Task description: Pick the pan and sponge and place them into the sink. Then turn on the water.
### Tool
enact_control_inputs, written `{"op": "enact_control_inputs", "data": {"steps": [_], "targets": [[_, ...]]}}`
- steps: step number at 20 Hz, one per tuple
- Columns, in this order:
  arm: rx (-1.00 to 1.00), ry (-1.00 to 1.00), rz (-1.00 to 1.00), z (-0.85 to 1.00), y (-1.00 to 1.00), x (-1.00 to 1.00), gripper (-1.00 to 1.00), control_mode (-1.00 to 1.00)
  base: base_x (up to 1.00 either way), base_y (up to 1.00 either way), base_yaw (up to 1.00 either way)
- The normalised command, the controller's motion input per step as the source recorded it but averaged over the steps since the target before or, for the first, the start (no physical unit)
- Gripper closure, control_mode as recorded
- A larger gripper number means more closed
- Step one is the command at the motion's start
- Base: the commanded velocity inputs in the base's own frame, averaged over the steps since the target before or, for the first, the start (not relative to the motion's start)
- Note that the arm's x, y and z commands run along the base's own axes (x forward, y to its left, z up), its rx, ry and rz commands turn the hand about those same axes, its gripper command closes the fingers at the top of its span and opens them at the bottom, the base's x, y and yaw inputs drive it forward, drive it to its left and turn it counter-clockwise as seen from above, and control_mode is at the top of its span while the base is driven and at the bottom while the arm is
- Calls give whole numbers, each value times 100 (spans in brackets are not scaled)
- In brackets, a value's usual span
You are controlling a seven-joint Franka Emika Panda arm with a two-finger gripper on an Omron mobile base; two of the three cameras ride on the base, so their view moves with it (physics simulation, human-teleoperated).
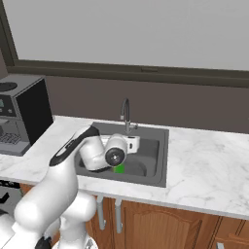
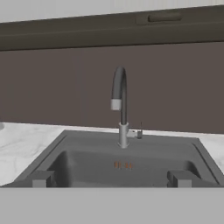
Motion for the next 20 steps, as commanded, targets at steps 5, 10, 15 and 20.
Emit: {"op": "enact_control_inputs", "data": {"steps": [5,10,15,20], "targets": [[2,-1,3,1,-13,0,-100,-100,0,0,0],[4,-5,4,0,-12,0,-100,-100,0,0,0],[5,-10,6,2,-6,2,-100,-100,0,0,0],[1,-14,4,2,0,0,-100,-100,0,0,0]]}}
